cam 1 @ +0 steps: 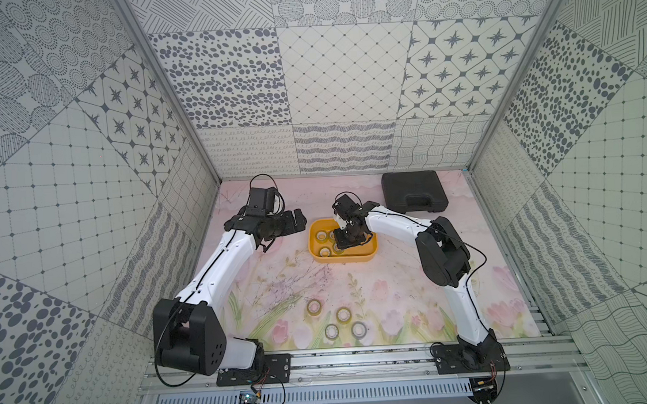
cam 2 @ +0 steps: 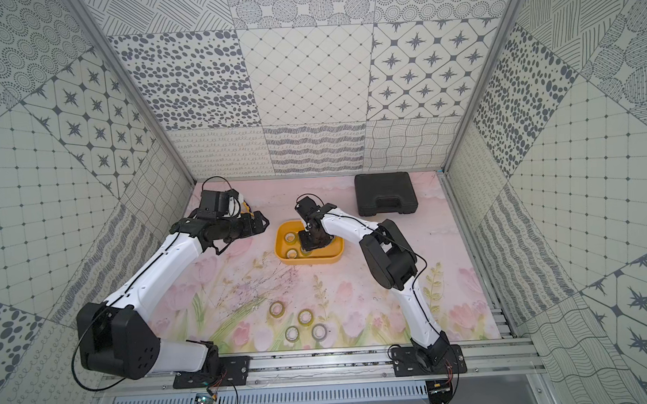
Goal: Put the transparent tape into the storage box
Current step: Place the tape in the storage box.
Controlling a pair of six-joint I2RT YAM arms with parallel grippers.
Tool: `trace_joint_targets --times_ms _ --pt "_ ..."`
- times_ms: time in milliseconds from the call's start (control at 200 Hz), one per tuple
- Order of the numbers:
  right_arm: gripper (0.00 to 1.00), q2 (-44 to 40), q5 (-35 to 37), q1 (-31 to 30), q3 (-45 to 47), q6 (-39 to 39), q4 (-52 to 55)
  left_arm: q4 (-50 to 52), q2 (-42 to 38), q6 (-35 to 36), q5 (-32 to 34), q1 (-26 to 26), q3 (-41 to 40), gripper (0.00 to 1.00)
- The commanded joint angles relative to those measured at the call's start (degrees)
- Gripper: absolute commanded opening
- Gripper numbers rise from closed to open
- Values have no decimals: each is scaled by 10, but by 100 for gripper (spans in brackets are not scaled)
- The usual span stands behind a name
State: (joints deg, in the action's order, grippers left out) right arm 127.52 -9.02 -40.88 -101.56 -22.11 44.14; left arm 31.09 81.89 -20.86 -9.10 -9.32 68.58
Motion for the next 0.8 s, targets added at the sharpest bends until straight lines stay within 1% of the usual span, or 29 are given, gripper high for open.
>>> trace_joint_targets --times_ms 0,105,210,330,435,585,791 --pt "30 11 -40 -4 -24 -9 -6 -7 3 5 -8 1 3 99" --pt "32 5 -46 -6 -28 -11 -8 -6 3 5 -8 1 3 99" --pt "37 -16 -27 -5 -24 -4 -8 -7 2 6 -7 1 4 99" --pt "43 -60 -3 -4 -10 10 -8 -6 3 7 -6 1 3 99" --pt "46 -108 -5 -5 8 27 -6 -1 11 10 -7 2 7 99" --pt "48 -190 14 -6 69 24 -11 7 26 12 -9 1 14 99" --pt "48 -318 29 -6 209 13 -38 6 36 10 -18 2 15 99"
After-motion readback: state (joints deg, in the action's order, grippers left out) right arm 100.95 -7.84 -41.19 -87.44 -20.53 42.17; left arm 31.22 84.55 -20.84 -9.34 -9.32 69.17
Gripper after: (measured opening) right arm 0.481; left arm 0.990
